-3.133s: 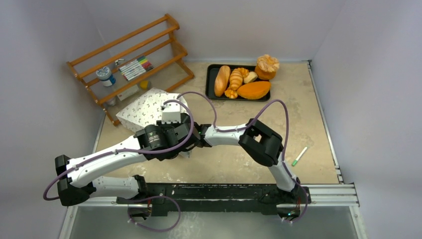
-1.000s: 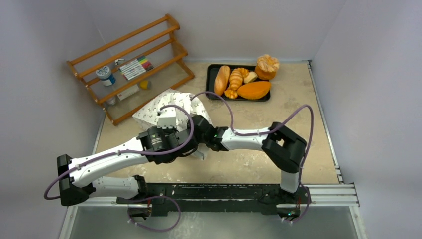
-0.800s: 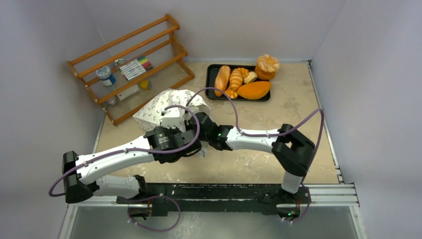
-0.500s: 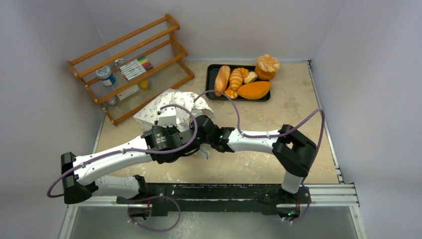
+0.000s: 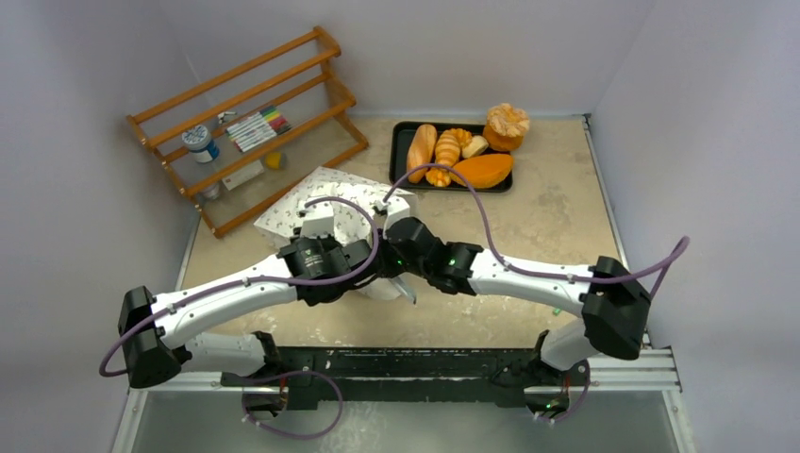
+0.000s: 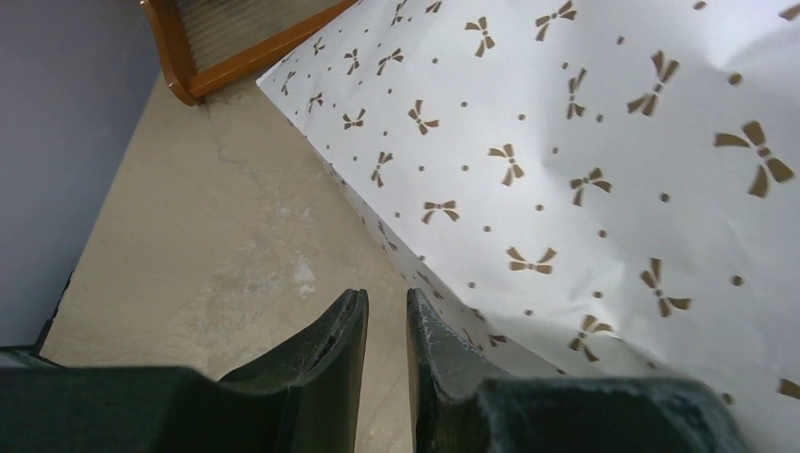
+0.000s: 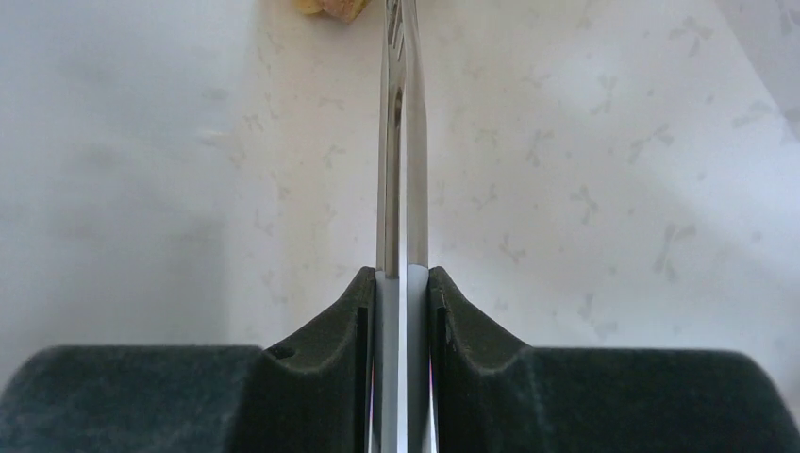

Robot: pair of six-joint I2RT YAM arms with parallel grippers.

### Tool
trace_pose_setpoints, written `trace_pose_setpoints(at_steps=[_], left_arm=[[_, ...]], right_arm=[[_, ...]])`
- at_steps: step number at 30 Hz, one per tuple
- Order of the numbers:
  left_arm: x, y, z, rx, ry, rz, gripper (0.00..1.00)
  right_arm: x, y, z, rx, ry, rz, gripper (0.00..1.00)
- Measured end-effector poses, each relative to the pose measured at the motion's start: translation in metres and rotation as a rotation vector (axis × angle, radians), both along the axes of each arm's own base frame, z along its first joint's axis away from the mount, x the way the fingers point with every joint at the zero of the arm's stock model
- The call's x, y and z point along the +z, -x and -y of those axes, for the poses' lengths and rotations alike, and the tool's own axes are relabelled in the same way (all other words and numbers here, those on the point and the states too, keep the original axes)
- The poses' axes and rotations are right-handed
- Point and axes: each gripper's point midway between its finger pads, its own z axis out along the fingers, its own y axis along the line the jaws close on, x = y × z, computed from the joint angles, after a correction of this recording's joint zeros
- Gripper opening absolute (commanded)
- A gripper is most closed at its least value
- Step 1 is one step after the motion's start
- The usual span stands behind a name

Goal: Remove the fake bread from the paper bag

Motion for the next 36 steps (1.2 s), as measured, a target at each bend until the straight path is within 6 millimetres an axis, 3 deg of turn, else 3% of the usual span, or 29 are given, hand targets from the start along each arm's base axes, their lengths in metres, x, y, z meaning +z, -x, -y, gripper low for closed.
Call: trace_pose_setpoints(at_steps=[9,21,30,36], left_arm=[[-0.012,-0.015,-0.005,0.037,0.01,-0.015,0.22],[-0.019,-0.025,0.004,0.013,-0.005,-0.041,0.21],[-0.025,-0.026,0.013,-0.017,0.007,-0.07,0.21],[-0.025,-0.026,0.028,-0.073,0.065,-0.092,0.28]], right_arm=[[0.003,0.009,0.039,-0.07,0.047,-0.009,0.0],[-0.011,0.039,0.111,-0.218,0.088,-0.108,0.0],[-0.036,0.064,0.15,-0.288,0.121,-0.201,0.0],[-0.025,0.073,0.161,-0.299,0.073,-0.208,0.0]])
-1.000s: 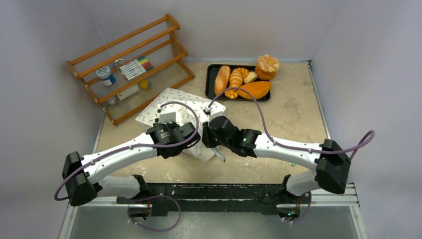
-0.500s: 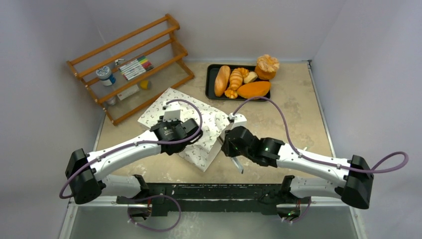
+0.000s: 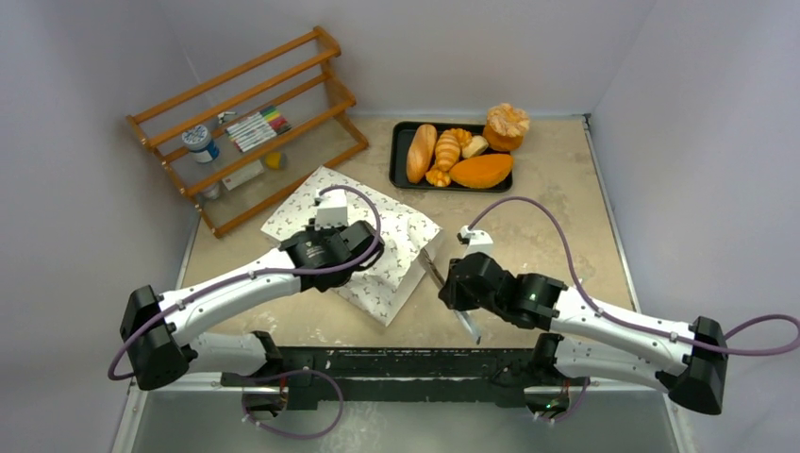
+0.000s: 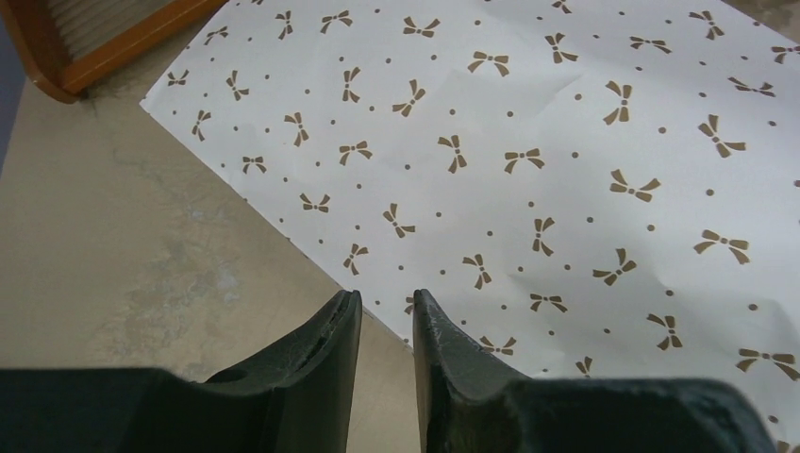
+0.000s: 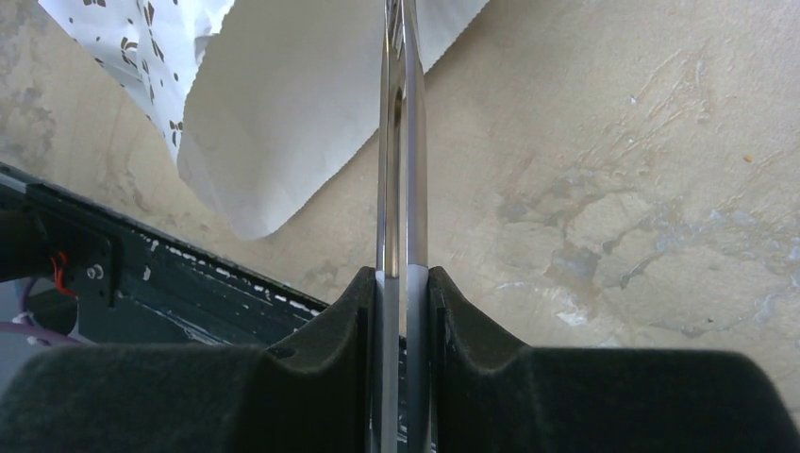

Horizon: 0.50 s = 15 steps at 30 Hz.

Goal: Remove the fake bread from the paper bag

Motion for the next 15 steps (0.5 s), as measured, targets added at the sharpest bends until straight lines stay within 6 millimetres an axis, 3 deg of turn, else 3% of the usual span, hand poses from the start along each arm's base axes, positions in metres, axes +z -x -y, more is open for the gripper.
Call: trace_pose_setpoints(at_steps=[4,11,15], left_arm=[[0.003,0.004,0.017,-0.07,0.049,-0.015,0.31],[0.007,0.03,0.074,-0.25,0.072,-0.037,0.37],[0.01,0.028,0.064,-0.184,0.057,0.004,0.44]], right_arm=[[-0.003,-0.002,-0.006,0.006,0.001,-0.001,0.0],[-0.026,-0.009,-0.025,0.04,0.045,-0.024,0.0],[-0.019,-0.01,-0.032,0.052,0.022,-0.006,0.0]])
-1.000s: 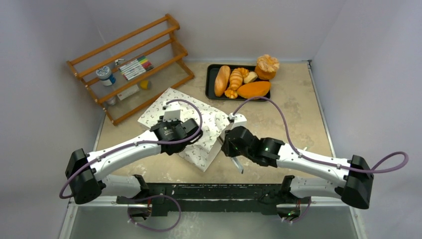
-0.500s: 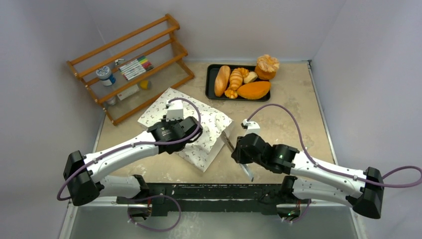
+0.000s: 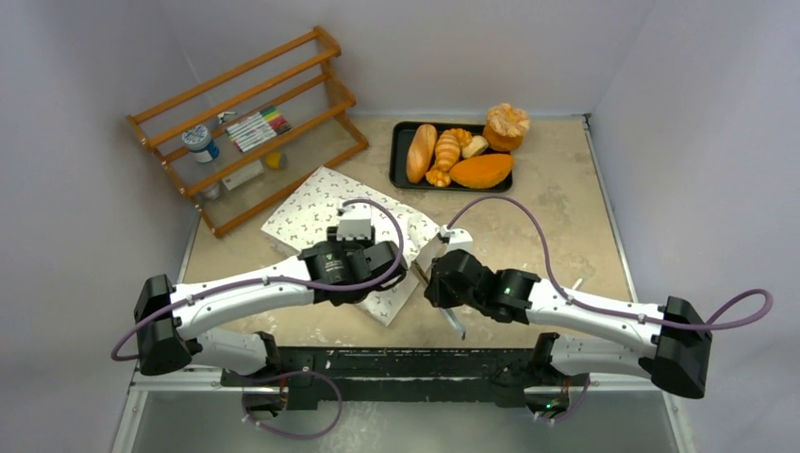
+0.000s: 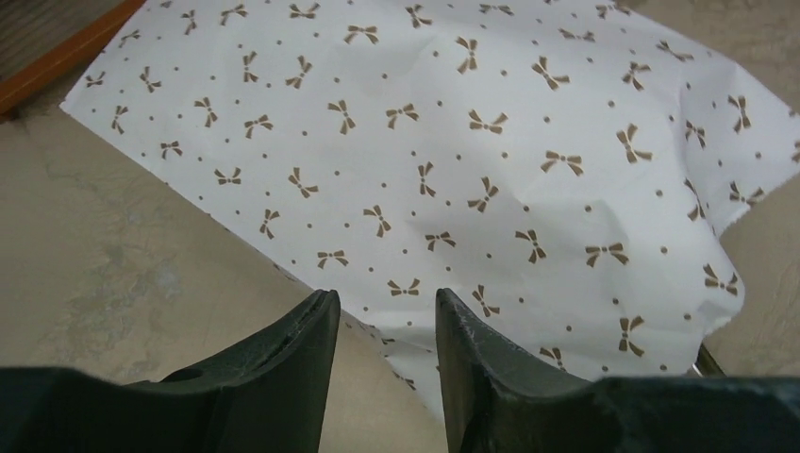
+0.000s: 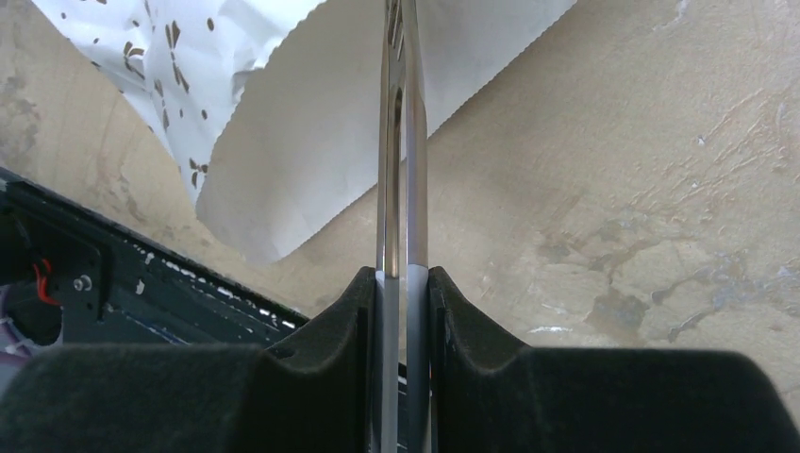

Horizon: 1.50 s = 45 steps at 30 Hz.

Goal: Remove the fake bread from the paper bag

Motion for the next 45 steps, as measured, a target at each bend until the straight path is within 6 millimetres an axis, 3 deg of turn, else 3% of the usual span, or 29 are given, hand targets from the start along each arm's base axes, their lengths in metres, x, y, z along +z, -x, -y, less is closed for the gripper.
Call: trace_pose_setpoints(at_steps=[4,8,12,15,19,24,27,35,45], left_arm=[[0.014,-0.021,-0.027,0.187,0.067,0.084,0.53],[0.028,-0.048,-0.071,0.425,0.225,0.177,0.57],[0.039,-0.058,-0.126,0.646,0.377,0.283,0.59],[0.041,-0.066,-0.146,0.752,0.43,0.331,0.6],[0.024,-0.077,-0.17,0.872,0.441,0.341,0.6],[-0.016,-0.084,-0.22,1.066,0.436,0.287,0.6],[-0.029,-0.086,-0.244,1.151,0.434,0.268,0.6],[-0.05,-0.091,-0.274,1.241,0.513,0.22,0.64],[-0.076,-0.086,-0.267,1.232,0.725,0.132,0.65]], right_arm=[[0.007,0.002,-0.001,0.008,-0.019,0.012,0.0],[0.016,0.005,-0.002,0.014,-0.048,0.024,0.0],[0.016,0.007,-0.003,0.021,-0.049,0.025,0.0],[0.017,0.008,-0.004,0.025,-0.049,0.026,0.0],[0.02,0.008,-0.007,0.029,-0.053,0.031,0.0],[0.028,0.005,-0.012,0.03,-0.064,0.038,0.0],[0.026,0.005,-0.013,0.029,-0.06,0.036,0.0],[0.024,0.006,-0.014,0.033,-0.055,0.034,0.0],[0.021,0.005,-0.013,0.03,-0.041,0.032,0.0]])
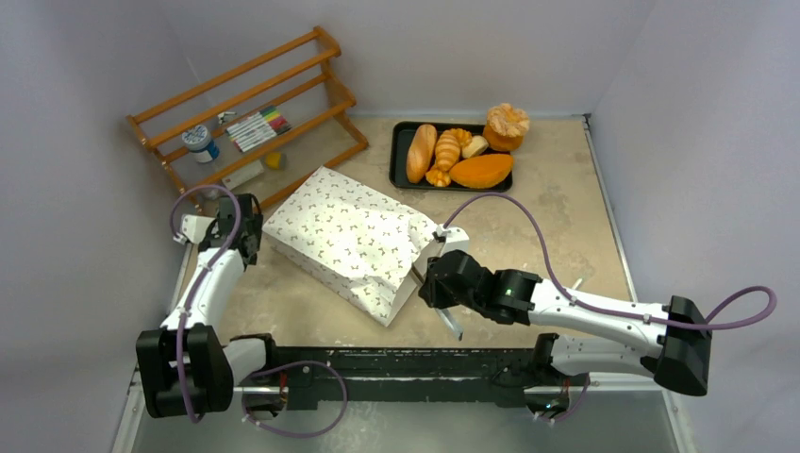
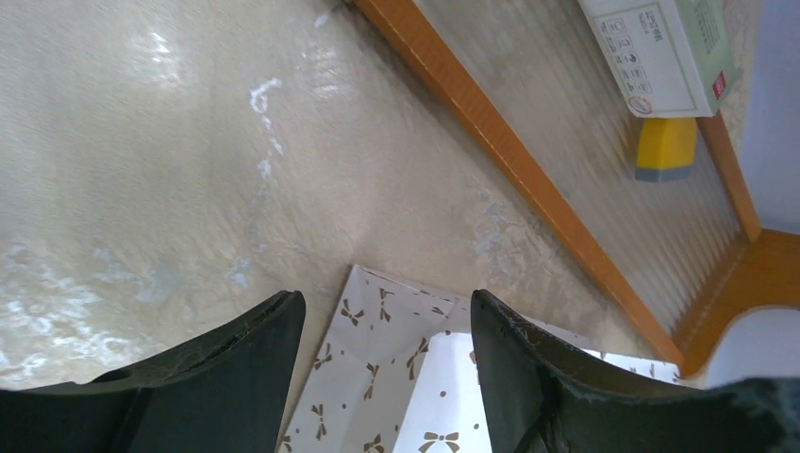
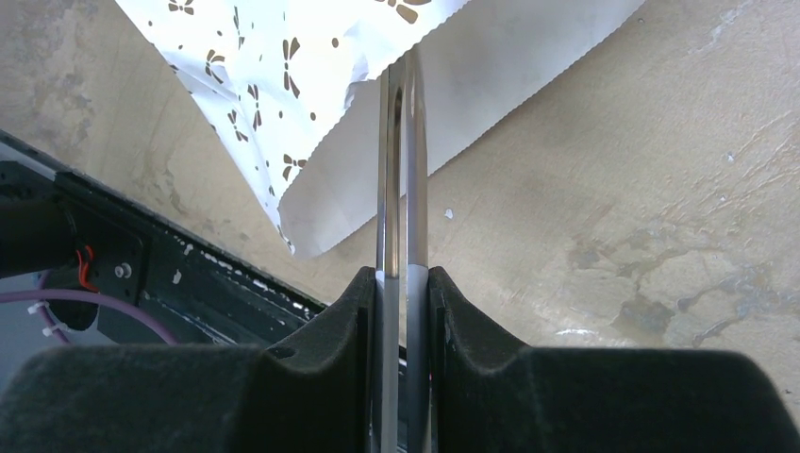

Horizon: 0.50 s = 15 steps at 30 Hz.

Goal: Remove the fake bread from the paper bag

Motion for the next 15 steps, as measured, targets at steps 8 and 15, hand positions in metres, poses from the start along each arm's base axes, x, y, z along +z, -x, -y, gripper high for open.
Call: trace_pose_setpoints(at_steps=[8,15], left_arm=[[-0.015,-0.011,0.009,-0.021,0.137,0.093,0.64],[-0.023,-0.018,0.016,-0.039,0.235,0.135,0.63]], right_arm=[[-0.001,-0.001,-0.001,0.0,0.0,0.0,0.0],[-0.009,-0.001,-0.002,0.0,0.026,-0.011,0.0]])
